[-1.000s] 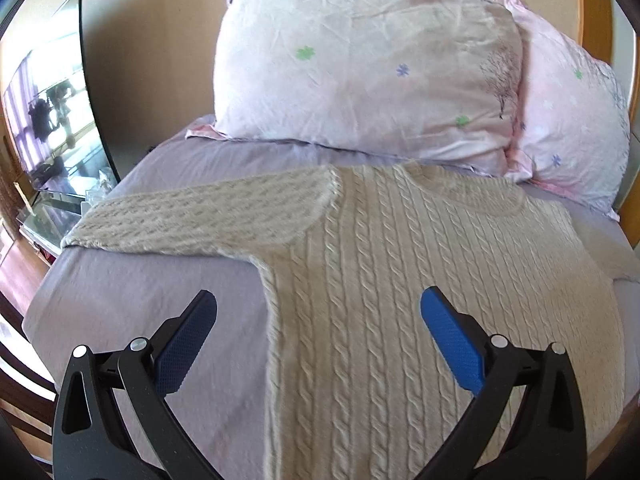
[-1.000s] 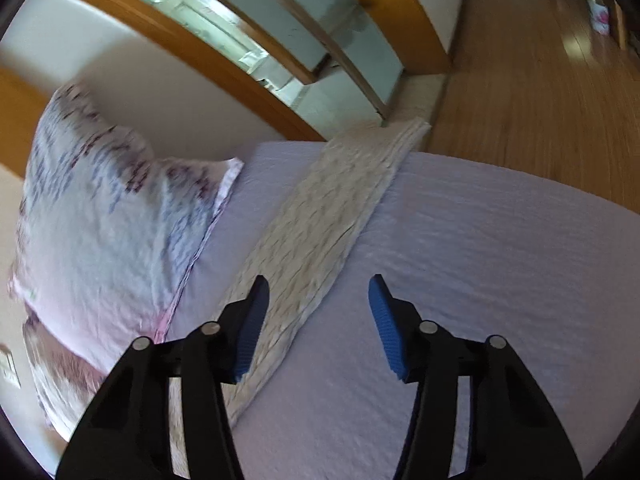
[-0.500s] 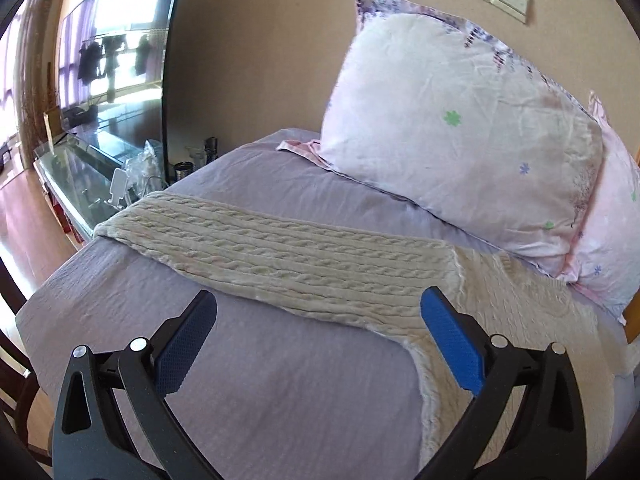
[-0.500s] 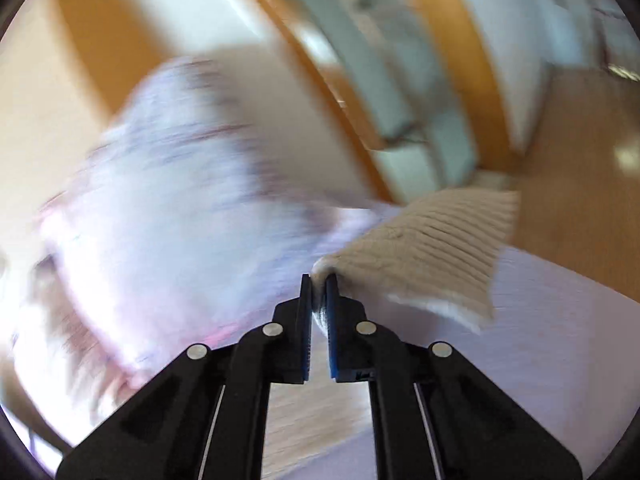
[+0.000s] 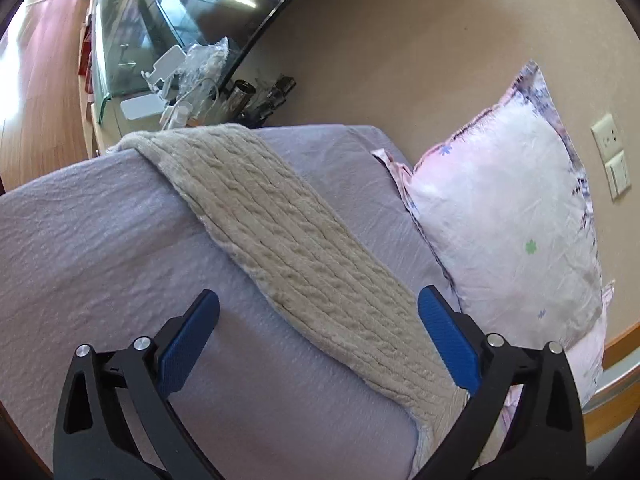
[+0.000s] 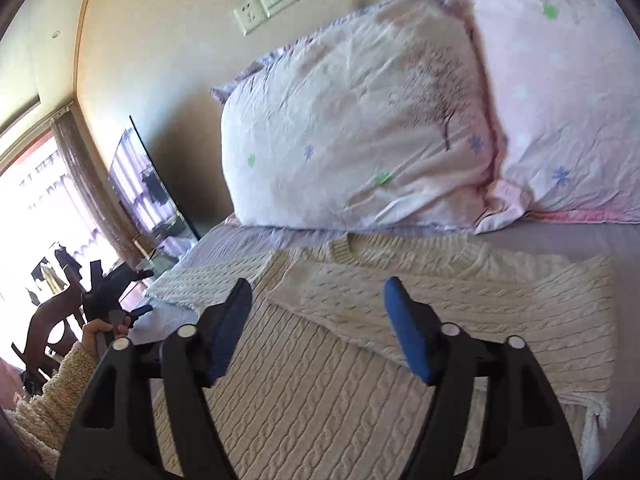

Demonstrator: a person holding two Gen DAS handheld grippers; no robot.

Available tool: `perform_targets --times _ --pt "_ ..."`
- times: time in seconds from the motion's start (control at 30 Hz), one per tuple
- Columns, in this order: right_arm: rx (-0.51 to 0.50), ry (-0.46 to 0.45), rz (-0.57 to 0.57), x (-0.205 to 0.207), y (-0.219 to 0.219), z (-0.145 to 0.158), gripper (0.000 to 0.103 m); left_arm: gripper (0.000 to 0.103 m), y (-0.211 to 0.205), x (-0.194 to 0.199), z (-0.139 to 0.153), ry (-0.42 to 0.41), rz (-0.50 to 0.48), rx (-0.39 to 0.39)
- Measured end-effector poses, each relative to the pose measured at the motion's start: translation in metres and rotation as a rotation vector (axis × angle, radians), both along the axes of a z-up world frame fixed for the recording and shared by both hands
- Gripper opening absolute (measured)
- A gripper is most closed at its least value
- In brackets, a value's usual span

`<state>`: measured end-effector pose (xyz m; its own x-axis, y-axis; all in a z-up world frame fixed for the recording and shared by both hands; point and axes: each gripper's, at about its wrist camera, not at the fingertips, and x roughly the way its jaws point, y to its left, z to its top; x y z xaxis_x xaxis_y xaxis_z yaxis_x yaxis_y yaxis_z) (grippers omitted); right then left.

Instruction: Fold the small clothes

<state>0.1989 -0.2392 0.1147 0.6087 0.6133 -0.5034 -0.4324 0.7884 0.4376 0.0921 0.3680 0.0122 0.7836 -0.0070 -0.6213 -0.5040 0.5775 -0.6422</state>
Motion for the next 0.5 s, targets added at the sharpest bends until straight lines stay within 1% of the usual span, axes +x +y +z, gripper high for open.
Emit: perform_targets --times 0.07,0.1,0.17,0.23,0.3,0.33,0.37,0.4,0.43,0.47,0.5 --pt "0.017 -0.004 -0.047 0.005 -0.026 0.008 0.073 0.095 0.011 0.003 -0.002 -0.017 0.025 -0.026" --pt "0.027 -0.005 -0.074 0.0 -0.039 0.012 0.073 0.094 0.019 0.005 -0.003 -0.028 0.045 -0.043" --pt "0.038 -0.008 -0.119 -0.003 -0.058 0.011 0.075 0.082 0.033 0.007 -0.006 -0.039 0.093 -0.079" --pt "0.046 -0.013 -0.147 -0.011 -0.07 0.012 0.076 0.077 0.047 0.01 -0.007 -0.041 0.132 -0.123" --pt "0.061 -0.016 -0.161 -0.014 -0.083 0.012 0.076 0.074 0.058 0.013 -0.008 -0.044 0.157 -0.169" --pt "0.066 -0.02 -0.168 -0.016 -0.087 0.011 0.076 0.068 0.063 0.015 -0.009 -0.036 0.172 -0.18" --pt "0.069 -0.024 -0.174 -0.018 -0.091 0.012 0.076 0.056 0.066 0.017 -0.009 -0.023 0.188 -0.184" --pt "0.072 -0.027 -0.176 -0.018 -0.095 0.011 0.076 0.048 0.069 0.02 -0.008 0.013 0.202 -0.17" --pt "0.073 -0.031 -0.176 -0.02 -0.097 0.011 0.076 0.028 0.069 0.025 -0.006 0.041 0.2 -0.152" --pt "0.068 -0.035 -0.178 -0.021 -0.099 0.011 0.076 0.017 0.063 0.031 0.0 0.049 0.185 -0.129" --pt "0.061 -0.041 -0.178 -0.021 -0.1 0.012 0.076 0.017 0.05 0.039 0.011 0.033 0.148 -0.095"
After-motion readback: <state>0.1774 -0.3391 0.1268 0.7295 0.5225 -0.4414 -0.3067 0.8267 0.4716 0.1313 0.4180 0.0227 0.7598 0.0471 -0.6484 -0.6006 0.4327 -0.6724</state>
